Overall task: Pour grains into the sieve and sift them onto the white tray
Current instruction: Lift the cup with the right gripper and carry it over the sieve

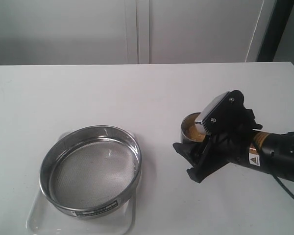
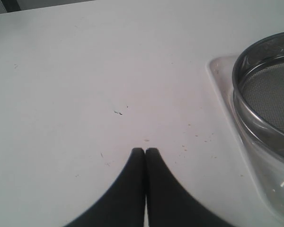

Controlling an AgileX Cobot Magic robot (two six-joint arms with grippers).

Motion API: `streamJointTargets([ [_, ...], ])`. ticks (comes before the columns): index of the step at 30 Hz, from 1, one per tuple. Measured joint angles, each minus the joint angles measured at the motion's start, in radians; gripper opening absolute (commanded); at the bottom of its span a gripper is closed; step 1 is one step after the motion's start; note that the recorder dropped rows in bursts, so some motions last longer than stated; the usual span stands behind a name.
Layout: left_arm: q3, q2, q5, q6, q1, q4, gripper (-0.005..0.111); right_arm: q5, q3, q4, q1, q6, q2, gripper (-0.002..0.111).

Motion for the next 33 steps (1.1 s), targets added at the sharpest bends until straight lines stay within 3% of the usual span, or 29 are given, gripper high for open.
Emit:
streamJointTargets([
  [15,0.000,0.000,0.000,0.000,0.000,0.000,0.000,0.048,0.000,-0.223,0.008,0.203,-0.158,0.000],
  [33,0.000,0.000,0.000,0.000,0.000,0.000,0.000,0.331,-0.161,-0.290,0.252,0.243,-0.168,0.000],
])
